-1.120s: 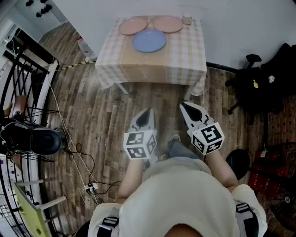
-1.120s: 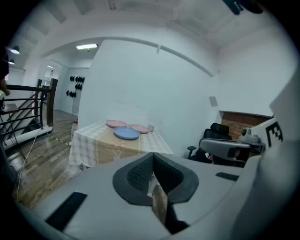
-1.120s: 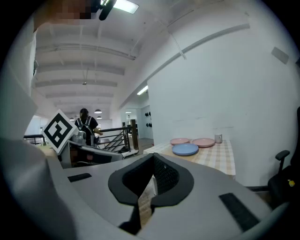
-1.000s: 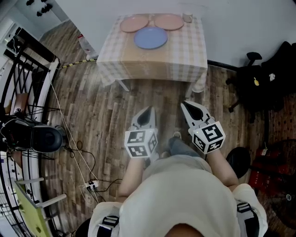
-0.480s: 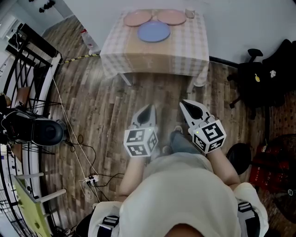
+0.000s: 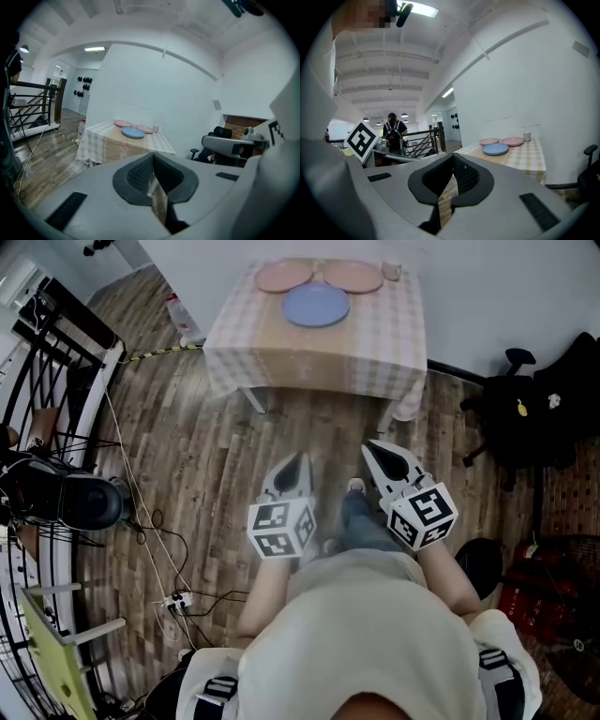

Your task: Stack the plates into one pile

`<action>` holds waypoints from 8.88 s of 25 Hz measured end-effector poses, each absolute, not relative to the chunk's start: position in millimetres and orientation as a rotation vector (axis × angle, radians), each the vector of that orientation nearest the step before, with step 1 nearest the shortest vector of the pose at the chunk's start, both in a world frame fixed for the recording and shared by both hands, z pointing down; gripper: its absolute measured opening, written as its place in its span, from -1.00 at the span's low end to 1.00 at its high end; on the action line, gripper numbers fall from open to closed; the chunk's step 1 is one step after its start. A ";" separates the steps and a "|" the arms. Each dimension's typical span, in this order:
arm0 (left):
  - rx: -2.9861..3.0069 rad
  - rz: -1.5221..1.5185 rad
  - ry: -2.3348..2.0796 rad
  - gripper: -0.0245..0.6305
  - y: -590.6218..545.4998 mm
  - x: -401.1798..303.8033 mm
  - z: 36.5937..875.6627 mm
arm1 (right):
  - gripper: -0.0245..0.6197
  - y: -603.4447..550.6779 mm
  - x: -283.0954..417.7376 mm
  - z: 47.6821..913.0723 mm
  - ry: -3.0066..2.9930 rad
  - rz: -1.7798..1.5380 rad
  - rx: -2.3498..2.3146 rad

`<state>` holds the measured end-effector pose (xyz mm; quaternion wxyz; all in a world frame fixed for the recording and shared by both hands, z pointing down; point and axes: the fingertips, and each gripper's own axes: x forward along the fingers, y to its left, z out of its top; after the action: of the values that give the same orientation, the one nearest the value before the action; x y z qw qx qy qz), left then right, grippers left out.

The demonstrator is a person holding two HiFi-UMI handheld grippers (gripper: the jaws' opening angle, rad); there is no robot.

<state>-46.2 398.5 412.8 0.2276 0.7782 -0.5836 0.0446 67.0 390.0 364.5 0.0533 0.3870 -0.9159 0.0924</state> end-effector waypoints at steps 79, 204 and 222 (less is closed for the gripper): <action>2.016 0.179 -1.693 -0.91 -55.2 -107.1 438.1 | -0.92 -77.1 35.0 382.8 -2.761 0.311 1.116; 2.280 0.826 -1.204 -0.82 -396.4 -24.0 553.4 | -0.84 -334.7 203.2 530.8 -1.982 0.558 1.775; 2.319 0.961 -1.226 -0.79 -444.3 4.8 576.5 | -0.85 -367.5 215.2 550.3 -1.894 0.534 1.775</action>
<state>4.8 -444.3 576.5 0.1729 0.8176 -0.4323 0.3388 215.2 -367.5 550.3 0.2430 0.6496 -0.6933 0.1956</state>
